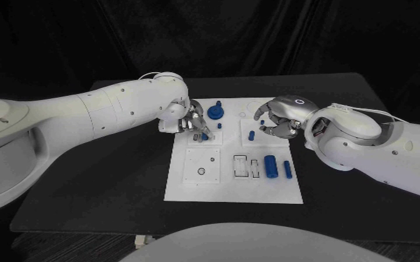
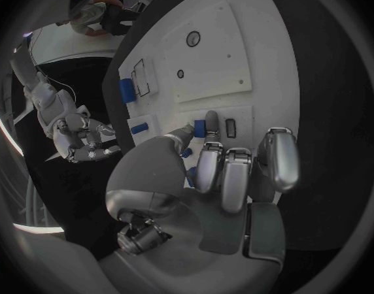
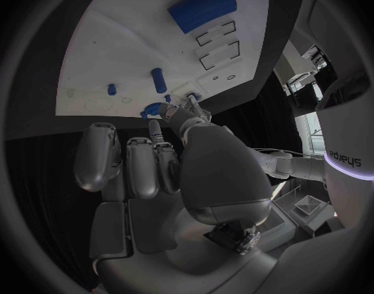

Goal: Assemble the parts on the task board

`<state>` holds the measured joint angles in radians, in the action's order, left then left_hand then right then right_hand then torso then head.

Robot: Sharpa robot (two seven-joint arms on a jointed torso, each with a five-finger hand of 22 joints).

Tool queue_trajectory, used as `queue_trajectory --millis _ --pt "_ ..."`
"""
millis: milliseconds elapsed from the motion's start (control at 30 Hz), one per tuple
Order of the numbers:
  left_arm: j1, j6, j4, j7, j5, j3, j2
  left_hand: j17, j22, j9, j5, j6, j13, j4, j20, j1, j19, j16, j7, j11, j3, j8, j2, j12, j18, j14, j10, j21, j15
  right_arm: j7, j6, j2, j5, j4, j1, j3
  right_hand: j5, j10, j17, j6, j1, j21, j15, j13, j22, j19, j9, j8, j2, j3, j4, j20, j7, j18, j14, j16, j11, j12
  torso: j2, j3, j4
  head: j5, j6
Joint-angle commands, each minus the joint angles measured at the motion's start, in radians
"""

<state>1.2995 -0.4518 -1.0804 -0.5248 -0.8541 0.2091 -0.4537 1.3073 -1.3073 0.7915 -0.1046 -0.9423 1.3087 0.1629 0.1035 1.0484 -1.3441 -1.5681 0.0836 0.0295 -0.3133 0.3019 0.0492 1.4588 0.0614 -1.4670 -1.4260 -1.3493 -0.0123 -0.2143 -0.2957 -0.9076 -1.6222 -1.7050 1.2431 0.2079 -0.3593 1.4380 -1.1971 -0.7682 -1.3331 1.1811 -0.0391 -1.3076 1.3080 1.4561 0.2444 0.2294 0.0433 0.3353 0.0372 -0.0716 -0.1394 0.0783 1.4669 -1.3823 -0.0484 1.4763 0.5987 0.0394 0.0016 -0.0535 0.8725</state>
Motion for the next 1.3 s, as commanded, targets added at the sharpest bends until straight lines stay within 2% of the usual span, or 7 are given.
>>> queue_trajectory --millis 33,400,867,1000,1133,1233,1300 --pt "-0.007 -0.001 0.001 0.004 0.002 0.002 0.003 0.263 -0.174 0.001 0.004 -0.002 0.148 0.002 0.001 -0.010 0.006 -0.003 0.006 0.001 0.007 -0.005 -0.001 0.001 0.005 -0.104 0.005 0.005 0.005 -0.015 0.012 0.000 -0.001 0.001 -0.003 -0.001 -0.003 -0.007 0.001 -0.006 -0.003 -0.005 0.007 -0.041 0.149 -0.007 0.001 -0.005 -0.005 0.005 -0.003 0.000 0.001 0.005 0.034 0.006 0.002 -0.006 0.000 0.0003 0.0001 -0.001 0.000" --pt "-0.008 -0.002 0.001 0.000 0.002 0.002 0.002 0.263 -0.175 0.010 0.042 -0.011 0.148 0.044 0.003 -0.059 0.004 -0.003 0.007 0.004 0.057 -0.012 0.004 0.001 0.005 -0.104 0.005 0.005 0.007 -0.016 0.019 0.001 -0.001 0.003 -0.005 -0.001 -0.007 -0.007 0.002 -0.007 -0.002 -0.006 0.008 -0.042 0.149 -0.007 0.000 -0.006 -0.007 0.006 -0.005 -0.001 0.000 0.005 0.034 0.006 0.001 -0.006 0.000 0.0000 -0.0002 -0.002 0.000" --pt "-0.008 -0.003 0.004 -0.008 0.002 0.002 0.001 0.263 -0.176 0.050 0.042 -0.041 0.150 0.061 0.000 -0.074 0.002 -0.003 -0.004 -0.004 0.086 0.016 0.018 0.003 0.005 -0.104 0.003 0.003 0.003 -0.019 0.030 0.004 -0.001 0.006 -0.007 -0.001 -0.009 -0.007 0.002 -0.008 -0.001 -0.006 0.008 -0.041 0.149 -0.007 0.000 -0.006 -0.009 0.007 -0.006 -0.001 0.000 0.005 0.034 0.006 0.001 -0.006 0.000 0.0001 -0.0002 -0.005 0.000" --pt "-0.008 0.020 -0.008 0.000 0.002 0.002 -0.011 0.263 -0.177 0.061 0.043 -0.043 0.153 0.063 -0.001 -0.077 -0.002 -0.003 -0.006 -0.005 0.094 0.022 0.016 0.006 0.004 -0.104 -0.001 -0.001 0.001 -0.018 0.024 0.001 -0.001 0.005 -0.007 -0.001 -0.010 -0.007 0.003 -0.008 -0.002 -0.008 0.008 -0.040 0.148 -0.007 0.000 -0.006 -0.009 0.007 -0.006 -0.001 0.000 0.005 0.033 0.007 0.001 -0.006 0.000 0.0002 0.0000 -0.007 0.000" --pt "-0.006 0.053 -0.044 0.009 0.002 0.002 -0.039 0.263 -0.183 0.097 0.045 -0.050 0.162 0.059 -0.007 -0.071 -0.022 -0.003 -0.013 -0.013 0.118 0.045 0.000 0.017 0.000 -0.104 -0.018 -0.018 -0.006 -0.014 0.005 -0.009 -0.001 0.001 -0.007 -0.001 -0.010 -0.007 0.002 -0.009 0.003 -0.007 0.008 -0.040 0.149 -0.007 0.000 -0.007 -0.006 0.004 -0.008 -0.001 0.000 0.005 0.034 0.006 0.001 -0.006 0.000 0.0002 -0.0002 -0.008 0.000" --pt "0.004 0.076 -0.080 0.014 0.002 0.002 -0.067 0.263 -0.187 0.118 0.043 -0.051 0.170 0.060 -0.011 -0.067 -0.034 -0.003 -0.018 -0.018 0.137 0.059 -0.010 0.025 -0.003 -0.104 -0.030 -0.029 -0.011 -0.010 -0.013 -0.017 -0.001 -0.002 -0.007 -0.001 -0.005 -0.006 0.002 -0.010 0.009 -0.008 0.009 -0.041 0.149 -0.007 0.000 -0.008 -0.002 0.000 -0.012 -0.002 0.000 0.005 0.034 0.006 0.000 -0.006 0.000 0.0001 -0.0002 -0.010 0.000" --pt "0.024 0.095 -0.108 0.022 0.002 0.002 -0.092 0.263 -0.190 0.131 0.045 -0.050 0.176 0.062 -0.014 -0.065 -0.044 -0.003 -0.020 -0.020 0.150 0.066 -0.016 0.032 -0.006 -0.104 -0.040 -0.038 -0.014 -0.008 -0.025 -0.023 -0.001 -0.004 -0.006 -0.001 -0.005 -0.005 0.002 -0.010 0.009 -0.006 0.009 -0.042 0.149 -0.006 0.000 -0.008 -0.002 0.000 -0.013 -0.002 0.000 0.005 0.034 0.006 0.001 -0.006 0.000 0.0001 -0.0003 -0.010 0.000"
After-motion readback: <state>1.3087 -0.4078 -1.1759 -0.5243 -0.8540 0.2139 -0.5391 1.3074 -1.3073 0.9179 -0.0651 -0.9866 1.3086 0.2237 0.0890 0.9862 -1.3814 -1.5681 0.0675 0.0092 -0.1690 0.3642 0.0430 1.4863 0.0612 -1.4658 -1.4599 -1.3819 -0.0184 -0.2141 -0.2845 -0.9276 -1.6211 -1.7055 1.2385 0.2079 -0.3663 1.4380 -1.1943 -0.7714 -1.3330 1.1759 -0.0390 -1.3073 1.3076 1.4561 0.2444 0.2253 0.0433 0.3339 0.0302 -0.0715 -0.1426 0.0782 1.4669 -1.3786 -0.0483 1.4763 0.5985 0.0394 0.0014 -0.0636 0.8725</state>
